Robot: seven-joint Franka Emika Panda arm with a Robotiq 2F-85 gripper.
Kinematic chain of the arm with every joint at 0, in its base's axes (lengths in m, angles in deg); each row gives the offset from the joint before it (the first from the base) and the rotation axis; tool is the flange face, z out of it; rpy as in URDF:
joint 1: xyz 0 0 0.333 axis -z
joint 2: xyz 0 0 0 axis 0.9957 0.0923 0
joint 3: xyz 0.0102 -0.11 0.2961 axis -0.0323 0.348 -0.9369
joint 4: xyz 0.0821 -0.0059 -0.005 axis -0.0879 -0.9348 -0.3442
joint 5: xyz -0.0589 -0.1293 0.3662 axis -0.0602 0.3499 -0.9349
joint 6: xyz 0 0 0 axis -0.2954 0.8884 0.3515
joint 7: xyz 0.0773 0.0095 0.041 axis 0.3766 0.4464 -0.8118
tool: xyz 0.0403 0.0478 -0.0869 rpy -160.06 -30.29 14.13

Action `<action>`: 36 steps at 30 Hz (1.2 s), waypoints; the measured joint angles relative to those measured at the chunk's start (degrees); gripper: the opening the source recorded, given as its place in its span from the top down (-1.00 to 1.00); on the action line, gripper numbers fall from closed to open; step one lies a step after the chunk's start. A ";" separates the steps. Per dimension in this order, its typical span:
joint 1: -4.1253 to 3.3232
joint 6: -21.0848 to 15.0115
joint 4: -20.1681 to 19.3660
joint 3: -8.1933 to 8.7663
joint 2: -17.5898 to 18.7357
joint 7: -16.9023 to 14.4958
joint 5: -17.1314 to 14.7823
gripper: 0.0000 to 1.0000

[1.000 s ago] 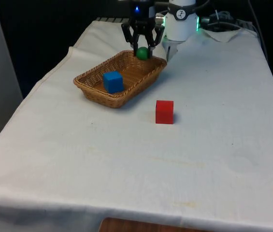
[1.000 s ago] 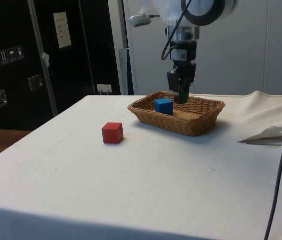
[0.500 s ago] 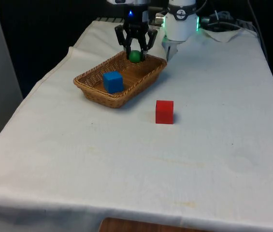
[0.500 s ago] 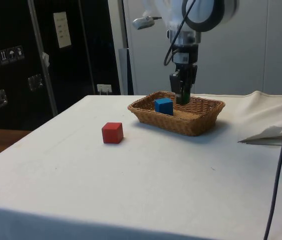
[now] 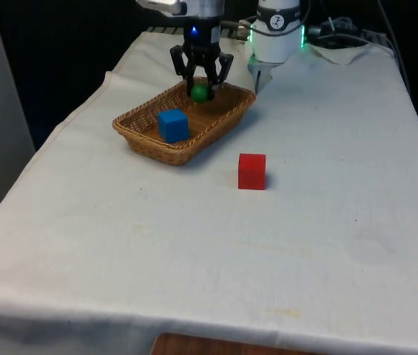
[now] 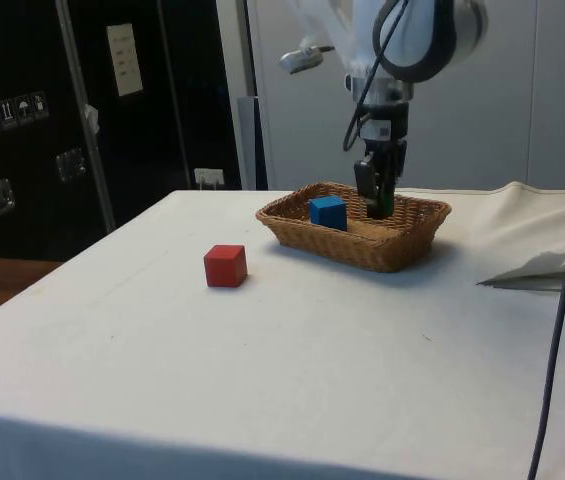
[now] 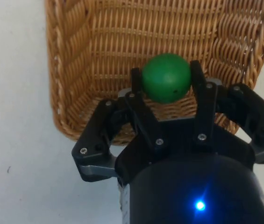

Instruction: Place all non-red objects into the basket.

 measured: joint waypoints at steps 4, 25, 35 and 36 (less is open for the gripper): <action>0.00 -1.95 -0.23 0.06 2.01 -0.11 -0.17 1.00; 0.00 -2.81 0.00 0.63 3.44 -0.46 -0.46 -0.95; -0.11 -2.64 0.11 0.63 3.27 -0.52 -0.46 -1.00; -0.11 -2.64 0.11 0.63 3.27 -0.52 -0.46 -1.00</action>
